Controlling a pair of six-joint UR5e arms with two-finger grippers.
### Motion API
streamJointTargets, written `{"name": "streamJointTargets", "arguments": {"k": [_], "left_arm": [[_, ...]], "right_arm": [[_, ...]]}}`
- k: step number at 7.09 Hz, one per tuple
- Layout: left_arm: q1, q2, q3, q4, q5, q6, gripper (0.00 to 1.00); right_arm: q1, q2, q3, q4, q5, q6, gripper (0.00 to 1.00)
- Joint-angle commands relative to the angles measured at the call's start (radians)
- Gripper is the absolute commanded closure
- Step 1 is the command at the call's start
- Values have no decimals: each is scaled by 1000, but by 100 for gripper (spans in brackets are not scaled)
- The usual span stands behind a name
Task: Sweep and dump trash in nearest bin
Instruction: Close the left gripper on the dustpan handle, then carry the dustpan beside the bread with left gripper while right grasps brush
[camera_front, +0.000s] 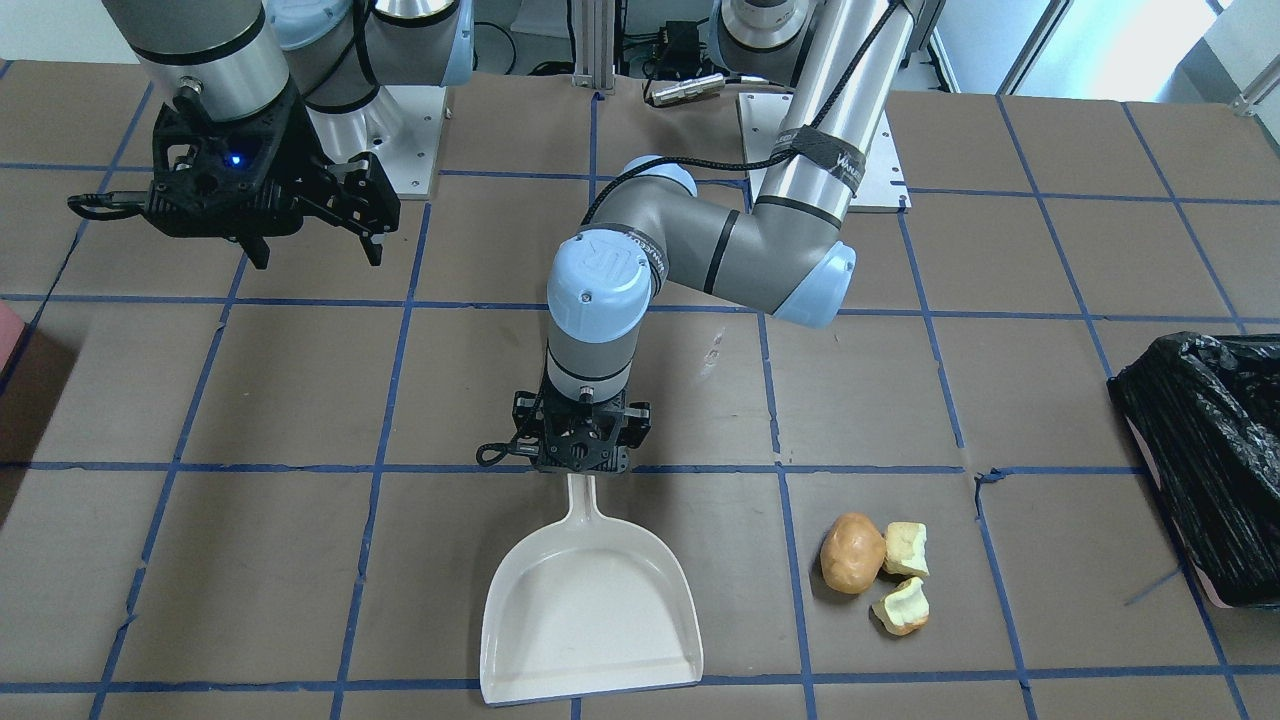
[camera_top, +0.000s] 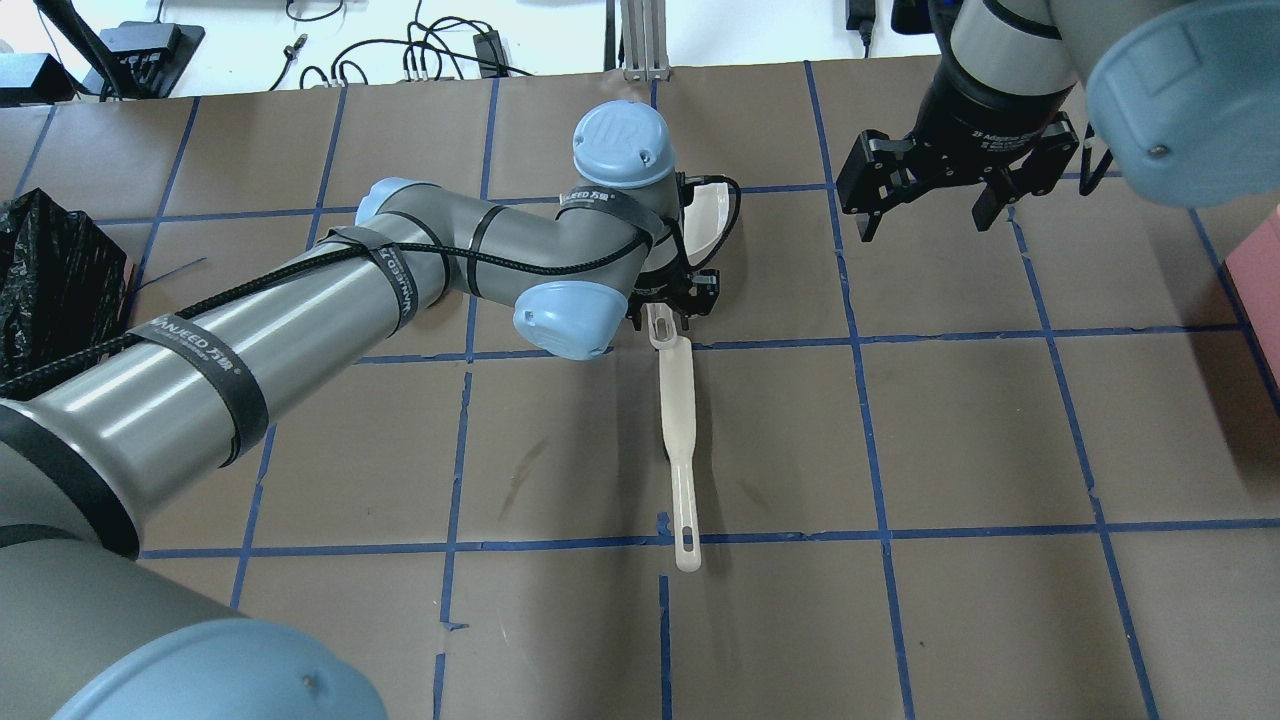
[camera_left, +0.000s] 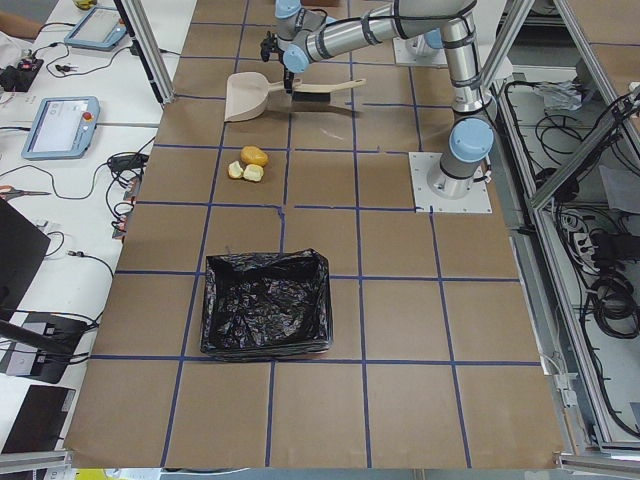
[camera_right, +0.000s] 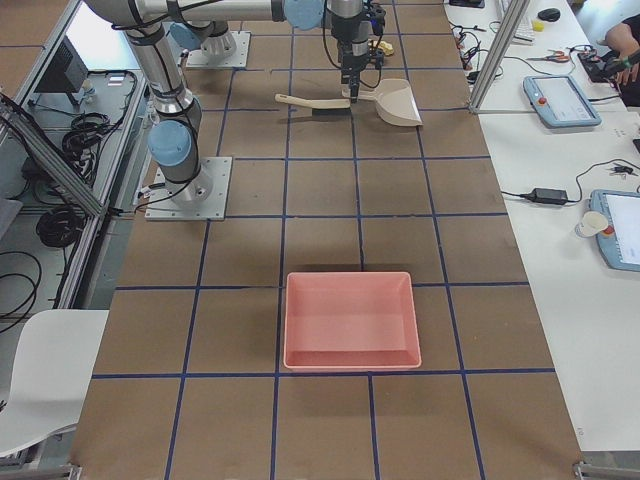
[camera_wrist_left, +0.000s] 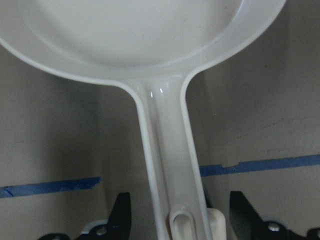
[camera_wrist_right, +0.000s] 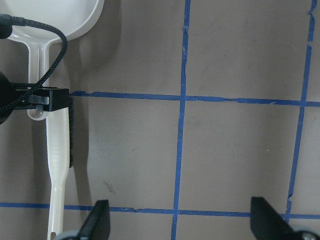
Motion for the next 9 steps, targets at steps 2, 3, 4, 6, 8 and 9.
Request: {"name": "streamJointTargets", "arguments": {"k": [2, 3, 4, 6, 8, 9], "left_arm": [[1, 17, 10, -1, -1, 4, 77], [1, 25, 11, -1, -1, 5, 82], [9, 31, 17, -1, -1, 10, 87], [80, 53, 37, -24, 6, 57, 92], [172, 114, 45, -98, 5, 218, 93], [215, 138, 45, -135, 8, 281, 93]], "right_arm": [[0, 0, 0, 0, 0, 0, 2], [0, 0, 3, -2, 0, 0, 2], [0, -1, 5, -2, 0, 0, 2], [3, -9, 35, -15, 12, 64, 2], [9, -11, 48, -17, 17, 71, 2], [12, -11, 57, -17, 20, 84, 3]]}}
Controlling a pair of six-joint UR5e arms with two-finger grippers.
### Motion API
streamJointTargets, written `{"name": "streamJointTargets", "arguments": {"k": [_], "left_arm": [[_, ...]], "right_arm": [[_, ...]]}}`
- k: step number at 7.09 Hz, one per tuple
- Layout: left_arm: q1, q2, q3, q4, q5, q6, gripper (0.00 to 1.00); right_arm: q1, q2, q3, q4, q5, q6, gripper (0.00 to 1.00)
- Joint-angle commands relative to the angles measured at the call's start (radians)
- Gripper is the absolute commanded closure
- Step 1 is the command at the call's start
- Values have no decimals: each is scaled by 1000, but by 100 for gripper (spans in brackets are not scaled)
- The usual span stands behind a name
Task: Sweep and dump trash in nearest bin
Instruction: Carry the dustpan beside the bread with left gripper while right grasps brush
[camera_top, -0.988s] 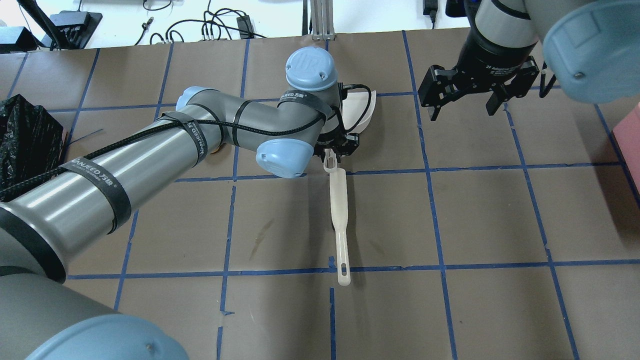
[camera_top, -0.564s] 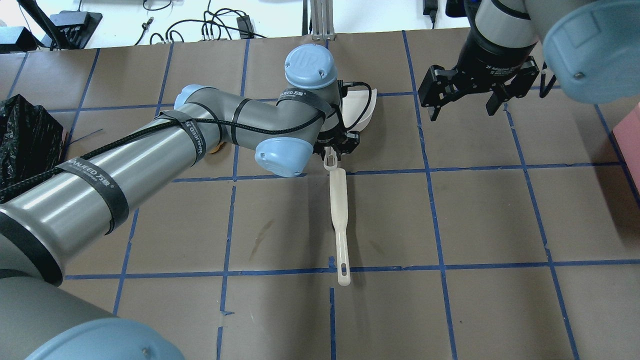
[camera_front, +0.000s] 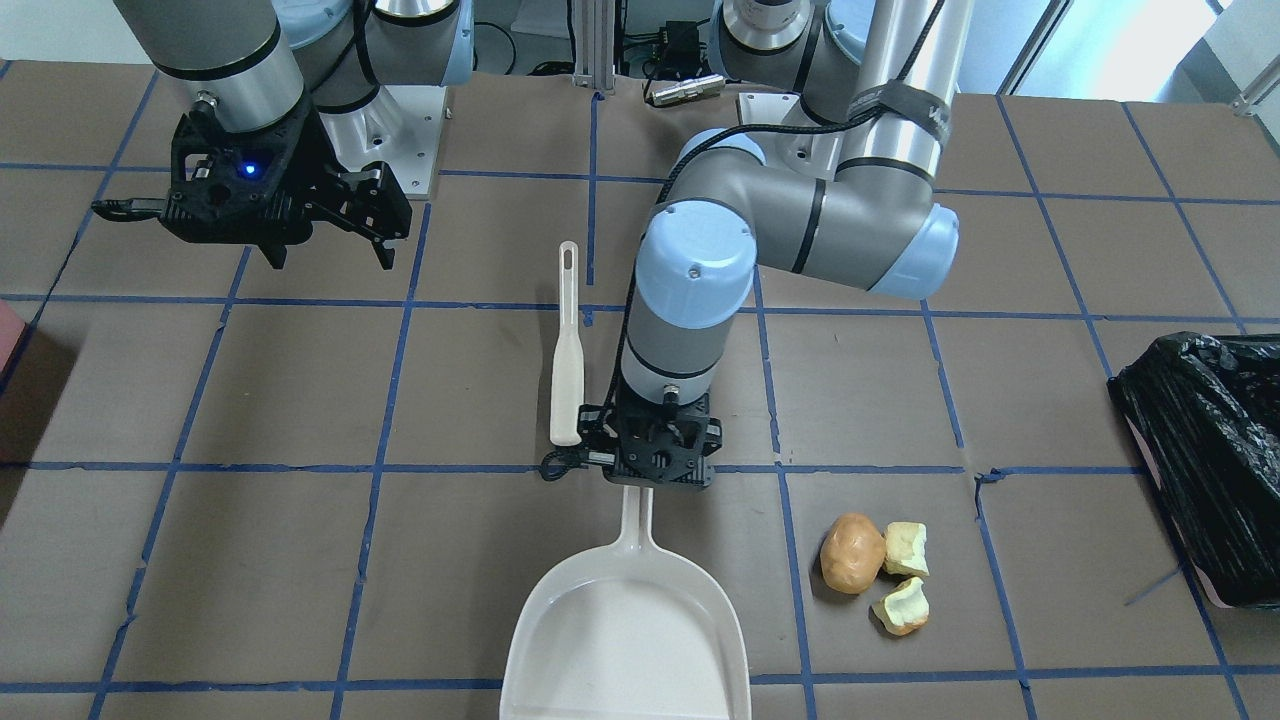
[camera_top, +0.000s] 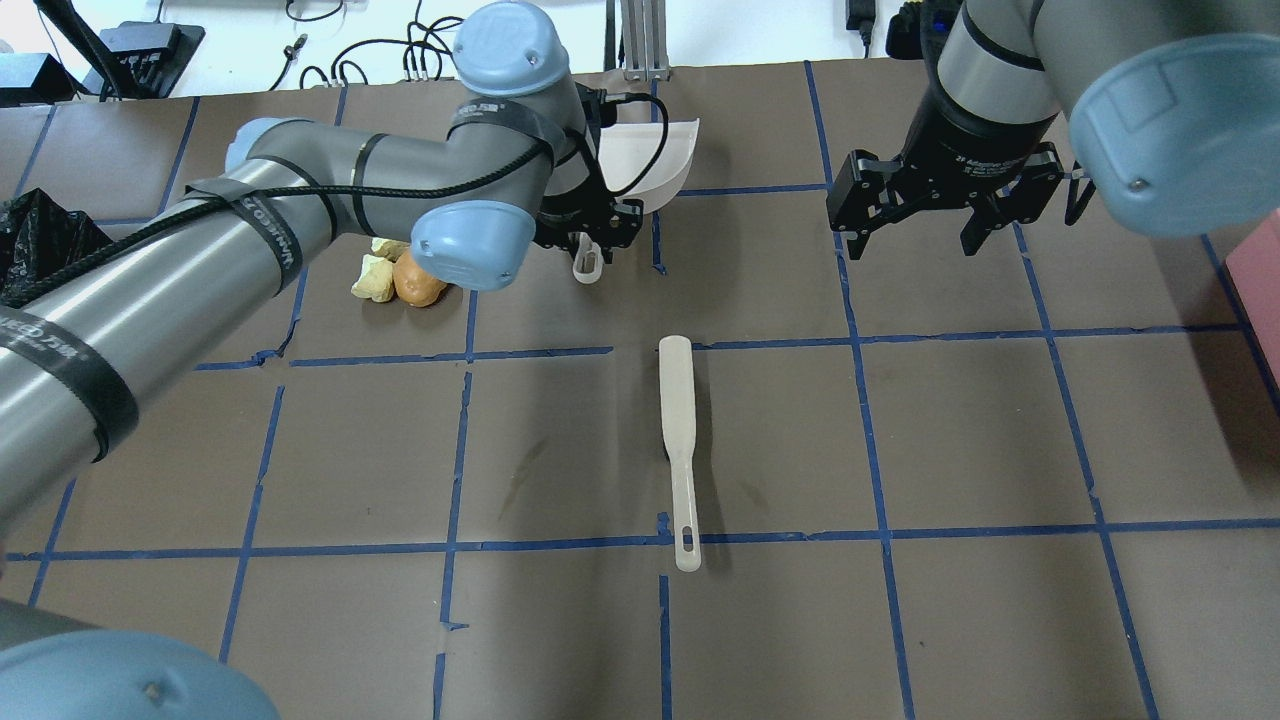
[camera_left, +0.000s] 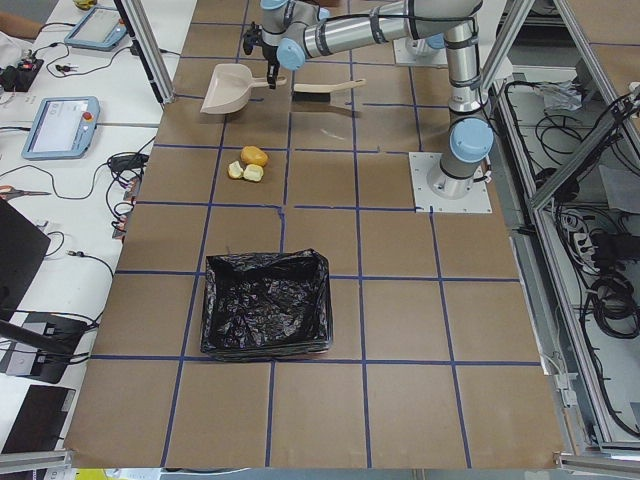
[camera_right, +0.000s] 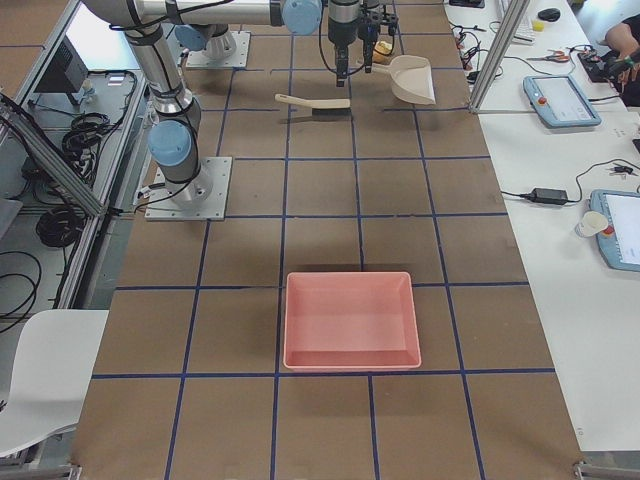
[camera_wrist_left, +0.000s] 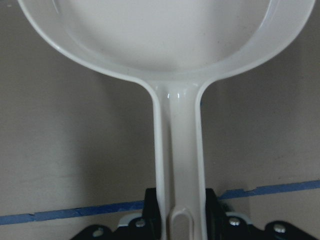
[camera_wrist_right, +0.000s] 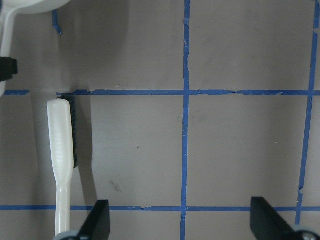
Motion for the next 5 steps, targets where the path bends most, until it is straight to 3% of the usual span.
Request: {"name": "streamJointTargets", "arguments": {"k": [1, 5], "left_arm": [[92, 68, 3, -105, 8, 179, 93], [287, 197, -37, -271, 22, 634, 93]], "right_arm": [[16, 1, 22, -14, 4, 18, 3], [185, 9, 120, -153, -2, 136, 4]]}}
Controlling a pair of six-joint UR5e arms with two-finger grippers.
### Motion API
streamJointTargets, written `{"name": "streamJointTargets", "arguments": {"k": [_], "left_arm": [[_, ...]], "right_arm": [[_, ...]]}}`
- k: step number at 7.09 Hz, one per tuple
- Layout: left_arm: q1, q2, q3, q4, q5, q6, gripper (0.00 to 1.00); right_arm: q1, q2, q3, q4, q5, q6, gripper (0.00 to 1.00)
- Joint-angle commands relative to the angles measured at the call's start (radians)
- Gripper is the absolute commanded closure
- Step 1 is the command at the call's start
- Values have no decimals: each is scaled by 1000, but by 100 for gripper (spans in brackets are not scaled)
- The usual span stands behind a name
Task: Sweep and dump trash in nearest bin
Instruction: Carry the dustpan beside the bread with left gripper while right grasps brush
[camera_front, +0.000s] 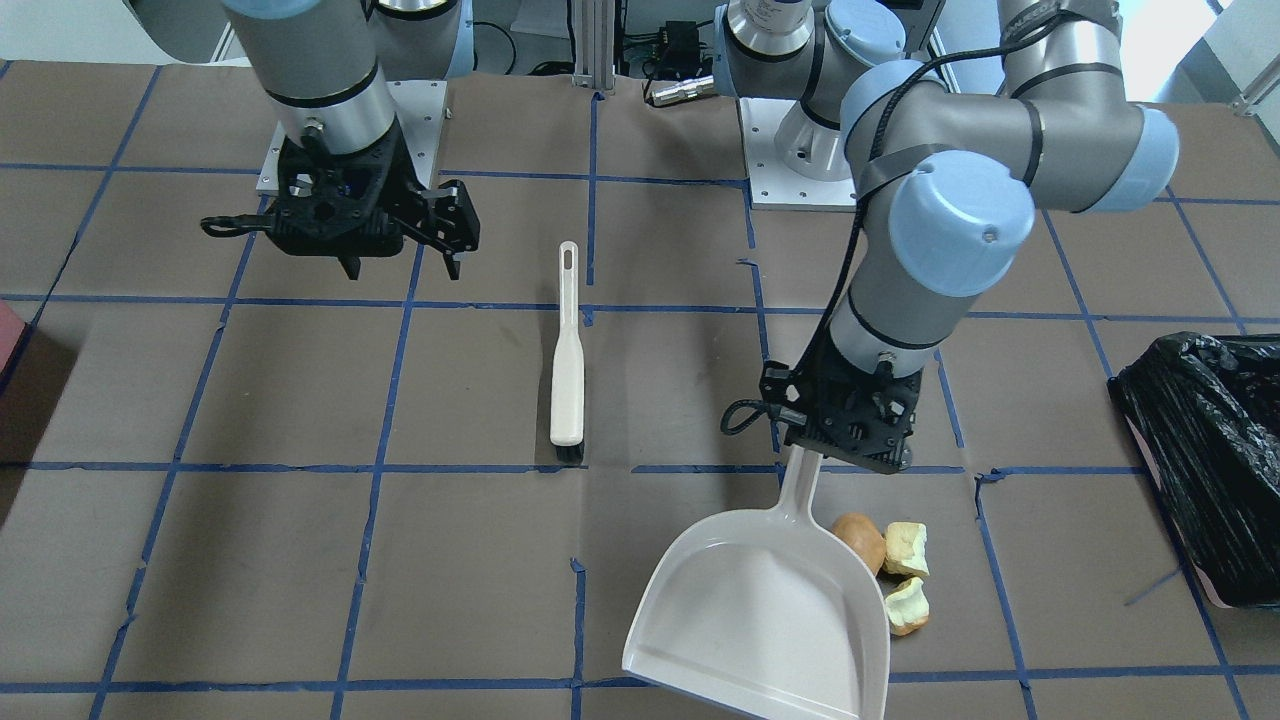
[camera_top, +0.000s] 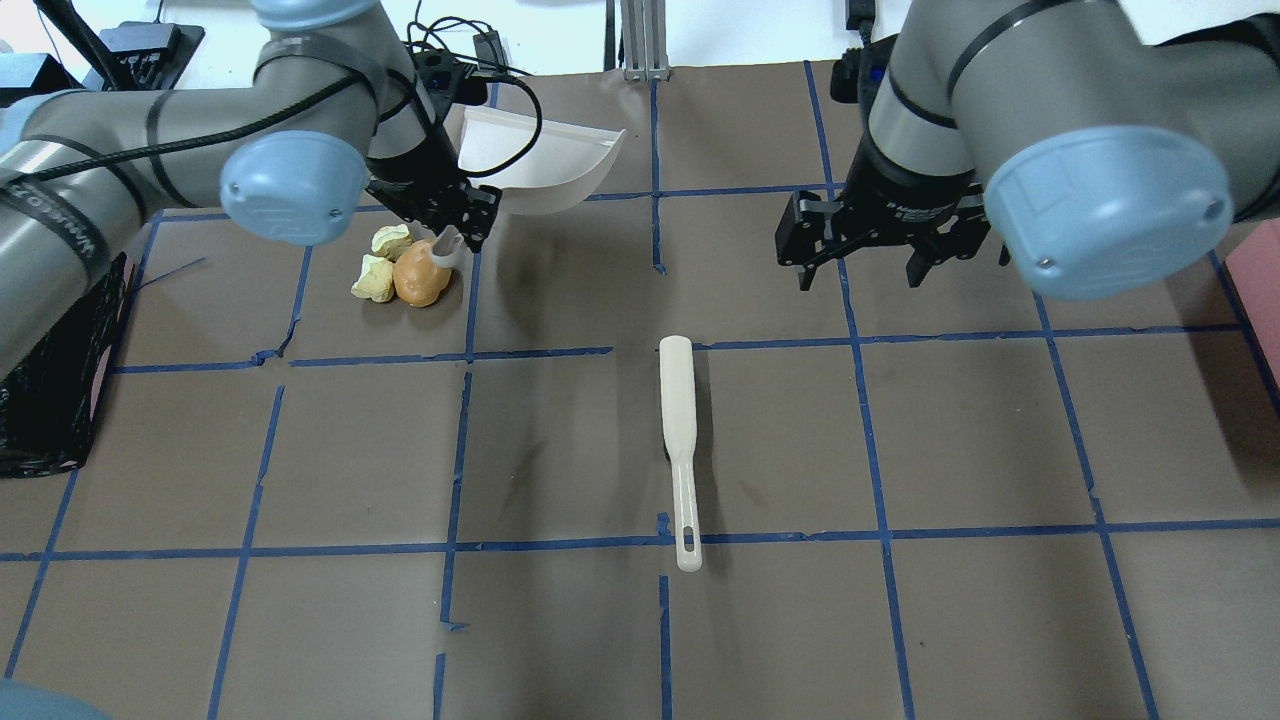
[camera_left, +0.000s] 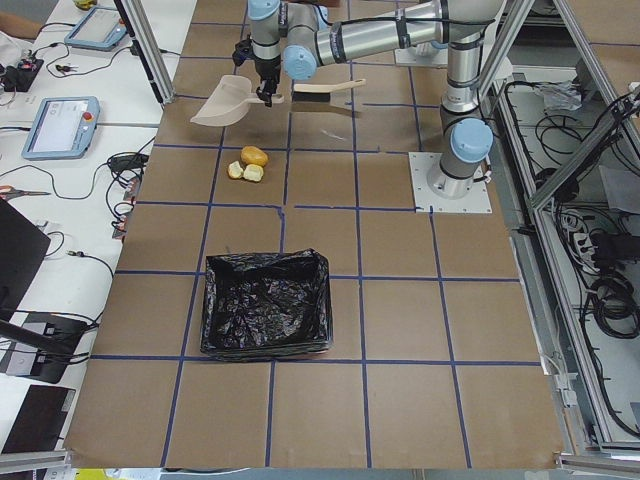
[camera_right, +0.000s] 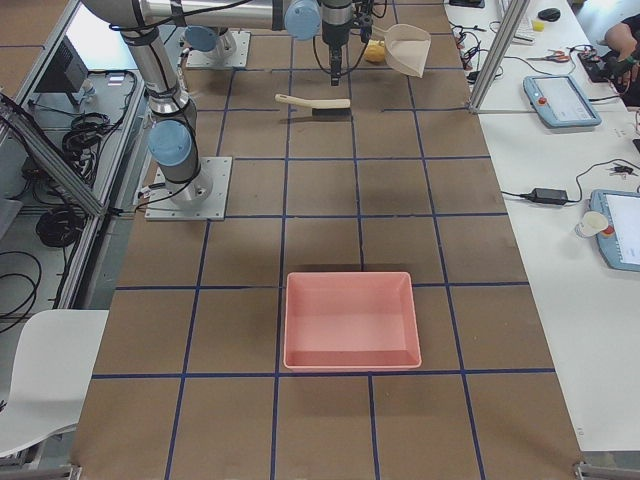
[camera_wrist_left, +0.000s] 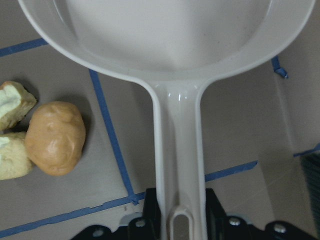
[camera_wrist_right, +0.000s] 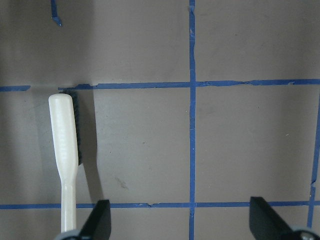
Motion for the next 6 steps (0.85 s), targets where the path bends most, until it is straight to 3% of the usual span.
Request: {"name": "streamJointTargets", "arguments": {"k": [1, 3, 5, 6], "left_arm": [[124, 69, -16, -87, 8, 267, 93], [244, 127, -56, -89, 11, 469, 94], [383, 128, -67, -74, 53, 733, 95], [434, 118, -67, -71, 54, 821, 95]], "right_arm": [[95, 12, 54, -50, 3, 64, 5], [193, 19, 149, -174, 9, 138, 4], [255, 56, 300, -386, 6, 155, 3], [255, 73, 324, -387, 7, 157, 2]]}}
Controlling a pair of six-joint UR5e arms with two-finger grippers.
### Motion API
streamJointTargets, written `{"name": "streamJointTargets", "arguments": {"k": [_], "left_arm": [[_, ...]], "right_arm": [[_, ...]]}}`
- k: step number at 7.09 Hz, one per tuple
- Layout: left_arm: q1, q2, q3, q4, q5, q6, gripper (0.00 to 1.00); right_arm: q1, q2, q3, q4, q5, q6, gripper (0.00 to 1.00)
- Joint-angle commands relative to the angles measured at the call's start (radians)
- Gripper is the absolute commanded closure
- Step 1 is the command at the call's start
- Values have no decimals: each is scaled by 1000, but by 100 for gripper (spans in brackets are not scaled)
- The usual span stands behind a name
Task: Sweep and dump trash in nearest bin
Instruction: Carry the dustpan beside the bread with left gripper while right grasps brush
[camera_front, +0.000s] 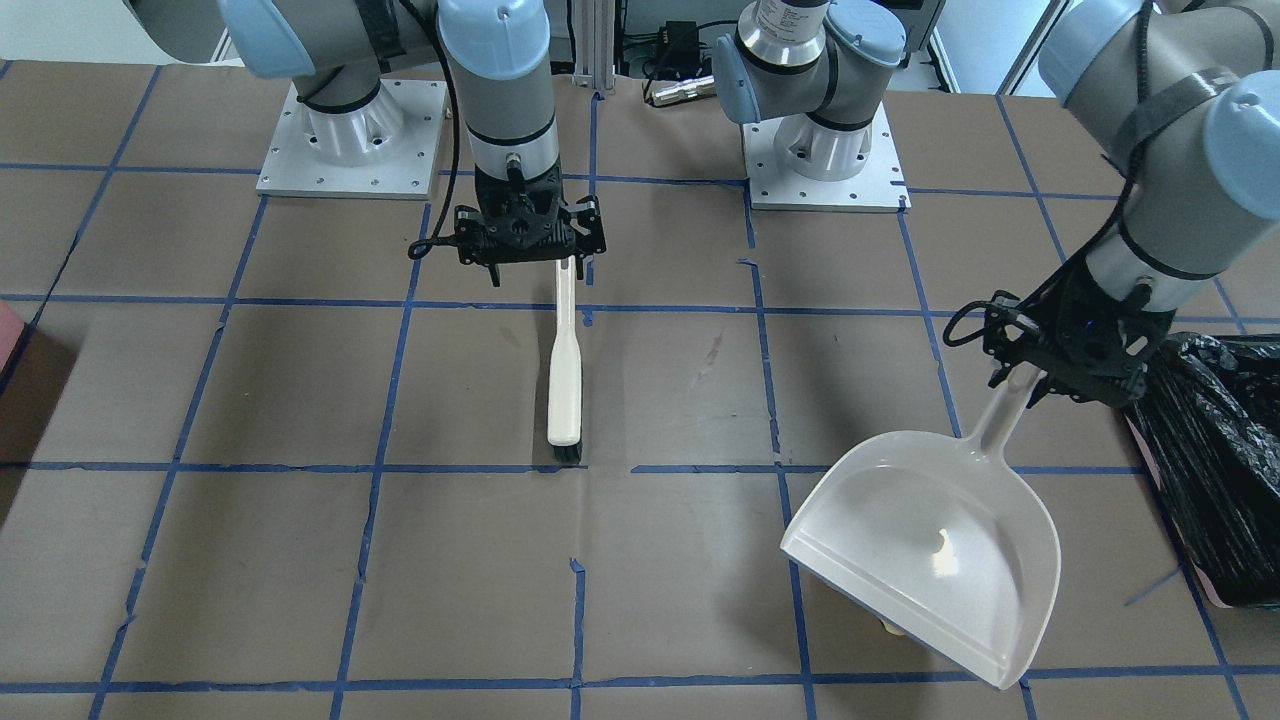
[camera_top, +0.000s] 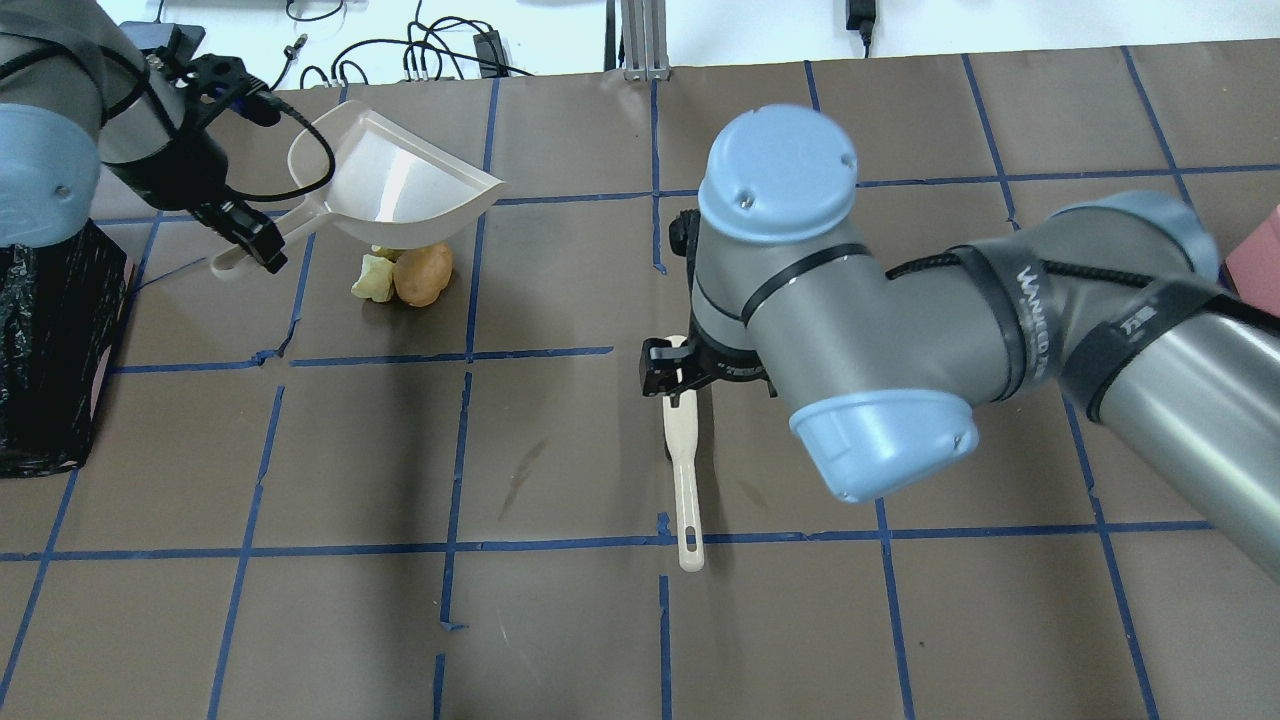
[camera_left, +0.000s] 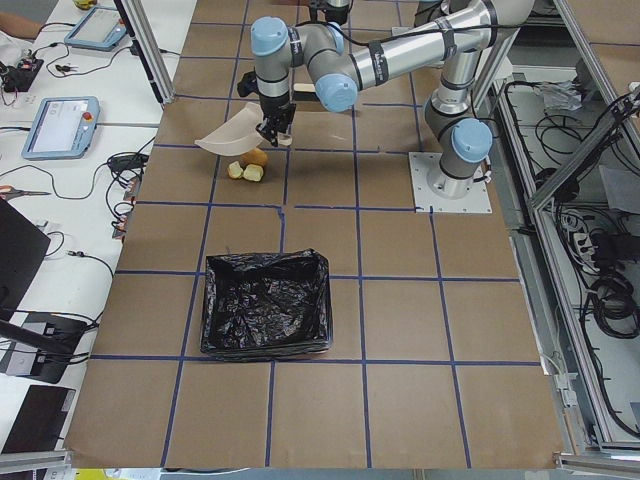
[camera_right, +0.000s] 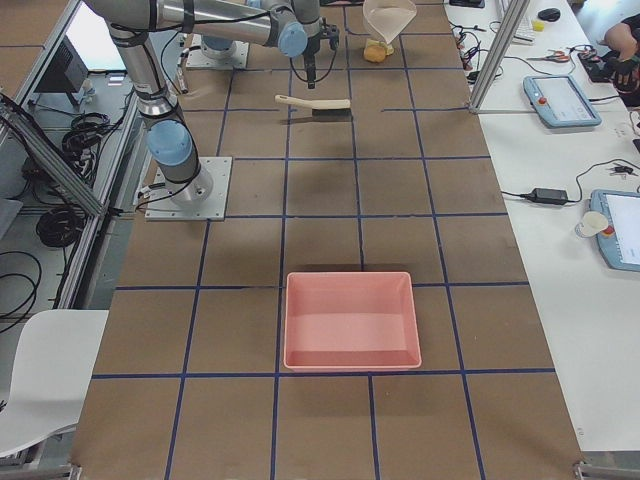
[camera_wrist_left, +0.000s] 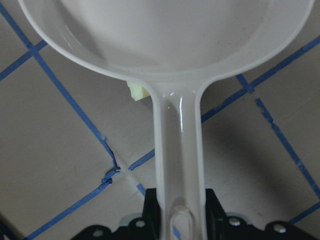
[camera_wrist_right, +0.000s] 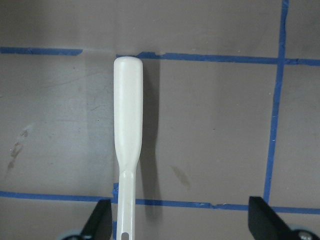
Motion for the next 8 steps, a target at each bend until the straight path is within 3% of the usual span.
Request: {"name": "streamJointTargets", "arguments": {"k": [1, 4, 6, 8], "left_arm": [[107, -24, 16, 9, 16, 213, 96], [196, -77, 29, 90, 45, 482, 96], [198, -106, 32, 132, 64, 496, 98], [201, -164, 79, 185, 78, 643, 99]], "right_arm": [[19, 38, 57, -40, 1, 6, 3], [79, 89, 146, -220, 13, 28, 6], [79, 91, 167, -232, 13, 28, 12], [79, 92, 167, -235, 13, 28, 21]]}}
